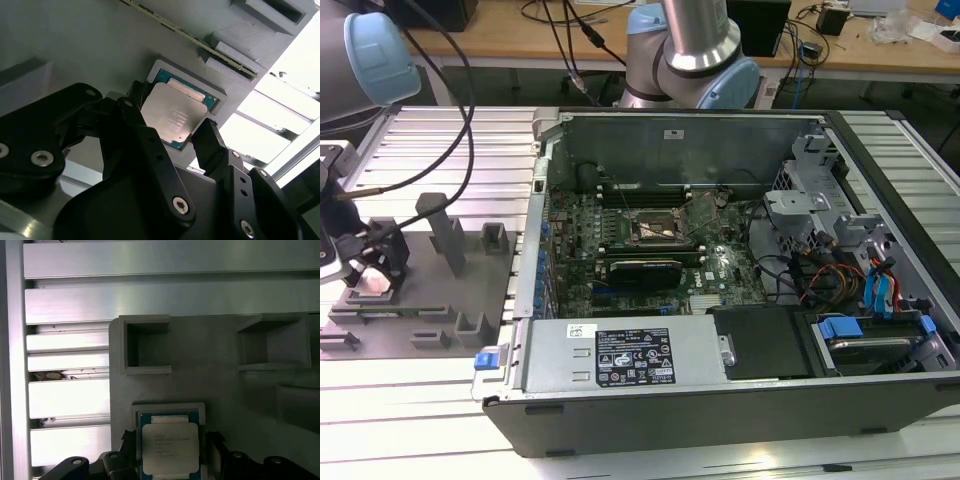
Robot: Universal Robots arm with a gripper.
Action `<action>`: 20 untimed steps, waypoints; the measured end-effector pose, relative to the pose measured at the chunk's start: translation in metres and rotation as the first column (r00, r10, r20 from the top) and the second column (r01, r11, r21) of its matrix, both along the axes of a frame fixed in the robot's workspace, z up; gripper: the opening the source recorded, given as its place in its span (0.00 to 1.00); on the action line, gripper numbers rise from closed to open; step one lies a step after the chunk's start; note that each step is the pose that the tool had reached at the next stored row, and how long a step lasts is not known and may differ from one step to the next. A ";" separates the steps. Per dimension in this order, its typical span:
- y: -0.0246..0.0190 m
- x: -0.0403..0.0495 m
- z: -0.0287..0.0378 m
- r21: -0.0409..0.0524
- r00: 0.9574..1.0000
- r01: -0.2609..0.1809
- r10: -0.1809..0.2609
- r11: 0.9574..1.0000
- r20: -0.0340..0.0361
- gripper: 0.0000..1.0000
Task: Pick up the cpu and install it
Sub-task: 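Pick up the cpu and move it towards the insertion slot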
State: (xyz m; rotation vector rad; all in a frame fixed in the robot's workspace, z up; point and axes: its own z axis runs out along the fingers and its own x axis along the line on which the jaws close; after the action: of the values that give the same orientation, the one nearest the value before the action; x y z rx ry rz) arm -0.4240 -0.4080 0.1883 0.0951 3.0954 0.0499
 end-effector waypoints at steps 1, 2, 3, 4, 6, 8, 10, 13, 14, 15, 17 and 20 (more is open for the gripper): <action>0.0001 0.0000 -0.0003 0.000 1.000 0.007 -0.007 1.000 0.000 0.66; 0.0002 0.0000 -0.0004 0.000 1.000 0.012 -0.012 1.000 0.000 0.66; 0.0004 0.0000 -0.0005 0.001 1.000 0.015 -0.015 1.000 0.000 0.66; 0.0009 0.0000 -0.0008 0.001 1.000 0.017 -0.017 1.000 0.000 0.66; 0.0013 -0.0005 -0.0008 0.001 1.000 0.017 -0.017 1.000 0.000 0.66; 0.0016 -0.0021 -0.0012 0.001 1.000 0.017 -0.017 1.000 0.000 0.66; 0.0015 -0.0022 -0.0021 0.001 1.000 0.017 -0.017 1.000 0.000 0.66; 0.0016 -0.0022 -0.0022 0.001 1.000 0.017 -0.017 1.000 0.000 0.66; 0.0016 -0.0022 -0.0023 0.001 1.000 0.017 -0.017 1.000 0.000 0.66; 0.0016 -0.0022 -0.0023 0.001 1.000 0.017 -0.017 1.000 0.000 0.66; 0.0016 -0.0022 -0.0023 0.001 1.000 0.017 -0.017 1.000 0.000 0.66; 0.0016 -0.0022 -0.0022 0.001 1.000 0.017 -0.017 1.000 0.000 0.66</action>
State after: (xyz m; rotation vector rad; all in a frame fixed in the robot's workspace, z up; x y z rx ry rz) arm -0.4262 -0.4064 0.1861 0.1209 3.0938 0.0505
